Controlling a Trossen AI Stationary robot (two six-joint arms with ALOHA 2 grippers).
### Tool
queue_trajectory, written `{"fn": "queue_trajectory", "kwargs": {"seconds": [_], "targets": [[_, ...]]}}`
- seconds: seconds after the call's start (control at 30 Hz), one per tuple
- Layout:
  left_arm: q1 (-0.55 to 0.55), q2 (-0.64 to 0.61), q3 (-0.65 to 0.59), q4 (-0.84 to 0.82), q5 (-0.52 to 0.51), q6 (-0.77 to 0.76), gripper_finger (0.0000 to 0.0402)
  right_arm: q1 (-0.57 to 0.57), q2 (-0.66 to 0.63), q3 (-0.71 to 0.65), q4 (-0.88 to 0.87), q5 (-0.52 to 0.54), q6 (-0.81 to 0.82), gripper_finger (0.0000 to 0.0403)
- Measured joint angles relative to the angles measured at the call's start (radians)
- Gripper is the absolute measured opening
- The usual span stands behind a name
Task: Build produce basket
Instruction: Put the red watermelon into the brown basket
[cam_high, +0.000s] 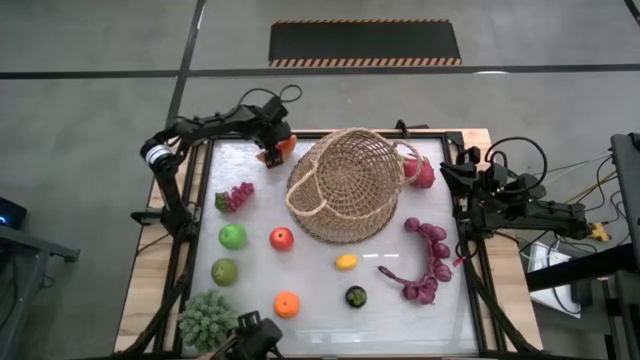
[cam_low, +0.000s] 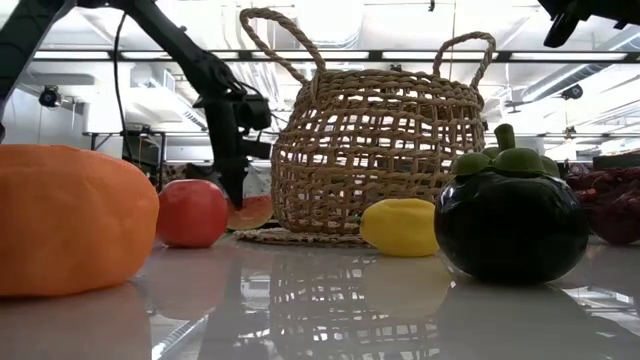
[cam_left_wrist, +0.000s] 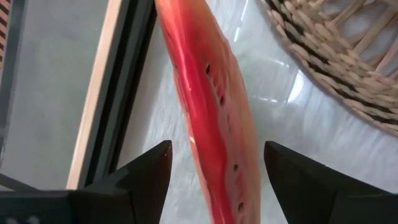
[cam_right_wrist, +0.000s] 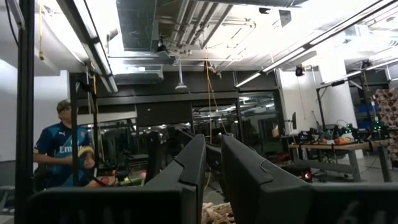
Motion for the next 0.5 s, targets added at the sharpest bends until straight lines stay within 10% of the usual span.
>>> {"fn": "queue_trajectory", "kwargs": {"seconds": [0.5], "targets": [[-0.002,0.013,0.0,-0.006,0.001,-0.006,0.0049,0.0,0.0,0.0,0.0,0.0,0.0,0.0043]]}}
